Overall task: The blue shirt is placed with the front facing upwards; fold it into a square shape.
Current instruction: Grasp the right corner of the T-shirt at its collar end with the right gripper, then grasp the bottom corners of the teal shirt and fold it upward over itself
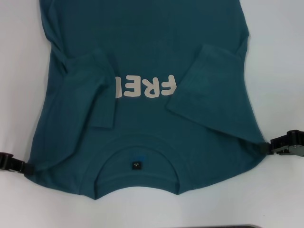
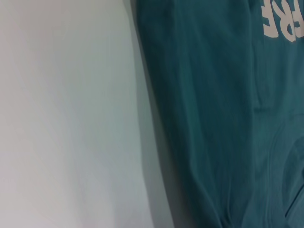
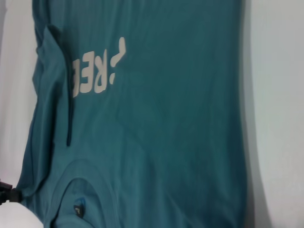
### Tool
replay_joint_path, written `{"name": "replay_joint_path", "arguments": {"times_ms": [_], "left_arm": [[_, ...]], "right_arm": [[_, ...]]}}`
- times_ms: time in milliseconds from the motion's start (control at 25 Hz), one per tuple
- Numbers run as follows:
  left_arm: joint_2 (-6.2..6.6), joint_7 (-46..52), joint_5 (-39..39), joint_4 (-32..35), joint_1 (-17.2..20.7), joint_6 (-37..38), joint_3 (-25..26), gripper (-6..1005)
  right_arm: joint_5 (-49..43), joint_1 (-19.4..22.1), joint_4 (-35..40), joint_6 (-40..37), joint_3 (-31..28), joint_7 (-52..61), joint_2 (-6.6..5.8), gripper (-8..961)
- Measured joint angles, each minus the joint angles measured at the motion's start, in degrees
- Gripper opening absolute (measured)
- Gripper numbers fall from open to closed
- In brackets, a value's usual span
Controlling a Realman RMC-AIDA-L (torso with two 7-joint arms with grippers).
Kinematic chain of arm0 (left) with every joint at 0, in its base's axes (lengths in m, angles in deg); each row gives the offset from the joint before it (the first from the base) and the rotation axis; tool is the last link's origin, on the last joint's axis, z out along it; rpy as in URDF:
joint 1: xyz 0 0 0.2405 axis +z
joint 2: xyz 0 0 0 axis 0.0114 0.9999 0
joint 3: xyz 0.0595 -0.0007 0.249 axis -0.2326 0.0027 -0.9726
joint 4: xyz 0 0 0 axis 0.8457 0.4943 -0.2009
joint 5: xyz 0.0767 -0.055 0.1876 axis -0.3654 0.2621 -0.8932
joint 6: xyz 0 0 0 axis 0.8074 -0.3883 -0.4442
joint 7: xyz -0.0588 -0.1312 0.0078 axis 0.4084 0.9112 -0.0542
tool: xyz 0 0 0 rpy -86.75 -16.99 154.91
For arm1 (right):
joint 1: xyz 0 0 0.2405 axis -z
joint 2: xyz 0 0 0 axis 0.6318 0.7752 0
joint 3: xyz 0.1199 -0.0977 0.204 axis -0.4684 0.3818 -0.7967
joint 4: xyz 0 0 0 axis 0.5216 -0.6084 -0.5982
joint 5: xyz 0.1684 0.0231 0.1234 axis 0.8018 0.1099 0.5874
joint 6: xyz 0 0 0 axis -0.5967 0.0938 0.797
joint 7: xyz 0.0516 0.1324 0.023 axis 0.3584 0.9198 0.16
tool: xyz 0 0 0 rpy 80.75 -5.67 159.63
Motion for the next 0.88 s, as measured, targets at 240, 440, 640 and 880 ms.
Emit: {"name": "replay_joint_path", "arguments": {"times_ms": [240, 440, 640, 880], "left_arm": [[0.08, 0.0, 0.0, 0.0, 0.0, -0.2, 0.0, 31], [0.47, -0.1, 0.0, 0.0, 0.0, 0.7, 0.0, 31], [1.05, -0.2, 0.0, -0.2, 0.4, 2.8, 0.0, 31], [1.64, -0.3, -0.1, -0.2, 1.4, 4.2, 0.0, 31]], "right_arm": [[0.0, -0.1, 0.0, 0.0, 0.1, -0.1, 0.07, 140], [0.5, 0.6, 0.1, -0.7, -0.5, -2.3, 0.09, 56], [0.6, 2.6, 0.3, -2.4, -2.1, -6.6, 0.19, 42], [0.6, 6.0, 0.7, -3.5, -6.0, -11.9, 0.33, 43]]}}
